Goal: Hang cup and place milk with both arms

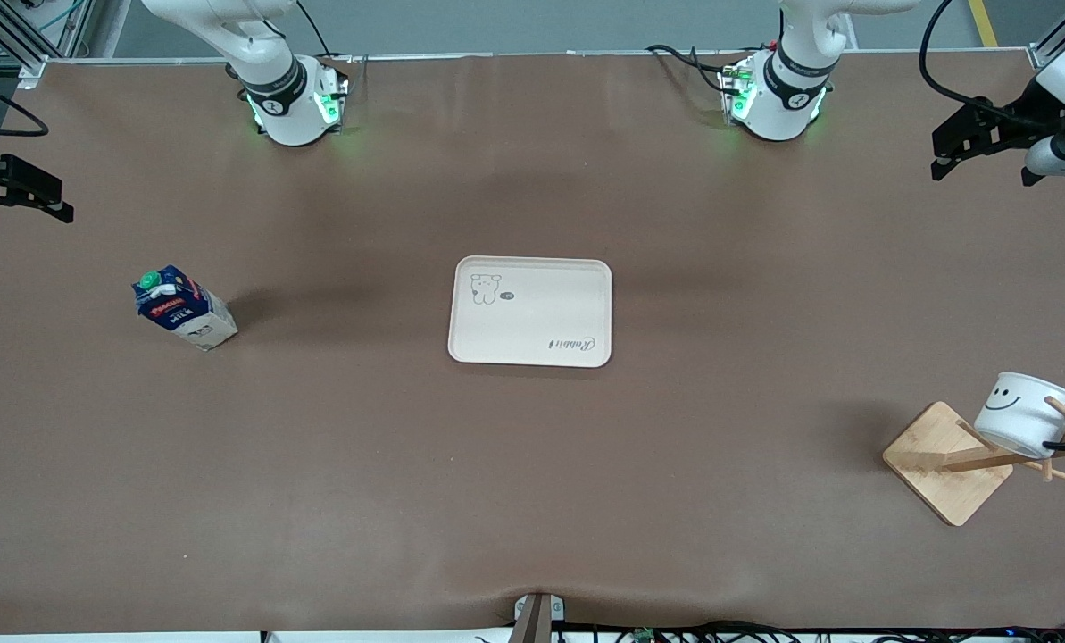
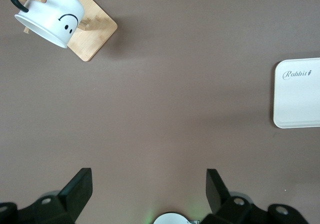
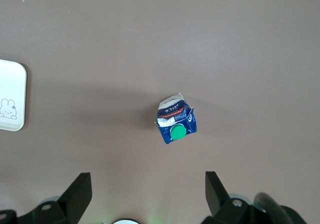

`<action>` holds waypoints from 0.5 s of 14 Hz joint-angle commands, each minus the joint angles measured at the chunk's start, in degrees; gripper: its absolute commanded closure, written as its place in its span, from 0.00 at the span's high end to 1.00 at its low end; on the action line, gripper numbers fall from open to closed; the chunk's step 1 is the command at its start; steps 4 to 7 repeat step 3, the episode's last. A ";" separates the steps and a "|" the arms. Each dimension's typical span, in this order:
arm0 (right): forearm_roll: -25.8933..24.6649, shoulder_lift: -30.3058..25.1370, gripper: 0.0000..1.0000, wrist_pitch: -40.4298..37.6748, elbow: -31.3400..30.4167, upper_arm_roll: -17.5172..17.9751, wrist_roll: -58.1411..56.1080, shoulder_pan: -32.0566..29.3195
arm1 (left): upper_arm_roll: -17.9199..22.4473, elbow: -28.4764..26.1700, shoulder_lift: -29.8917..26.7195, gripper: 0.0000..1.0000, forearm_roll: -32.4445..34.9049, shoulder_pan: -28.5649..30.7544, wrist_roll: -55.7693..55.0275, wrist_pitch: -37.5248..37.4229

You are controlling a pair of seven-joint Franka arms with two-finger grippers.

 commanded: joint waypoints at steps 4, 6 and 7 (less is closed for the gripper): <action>-0.53 -0.54 1.00 -0.73 -0.23 0.46 -0.69 -0.80 | 0.24 1.68 1.25 1.00 0.47 -0.48 0.12 -1.21; -0.53 -0.54 1.00 -0.73 -0.23 0.46 -0.69 -0.80 | 0.24 1.68 1.25 1.00 0.47 -0.48 0.12 -1.21; -0.53 -0.54 1.00 -0.73 -0.23 0.46 -0.69 -0.80 | 0.24 1.68 1.25 1.00 0.47 -0.48 0.12 -1.21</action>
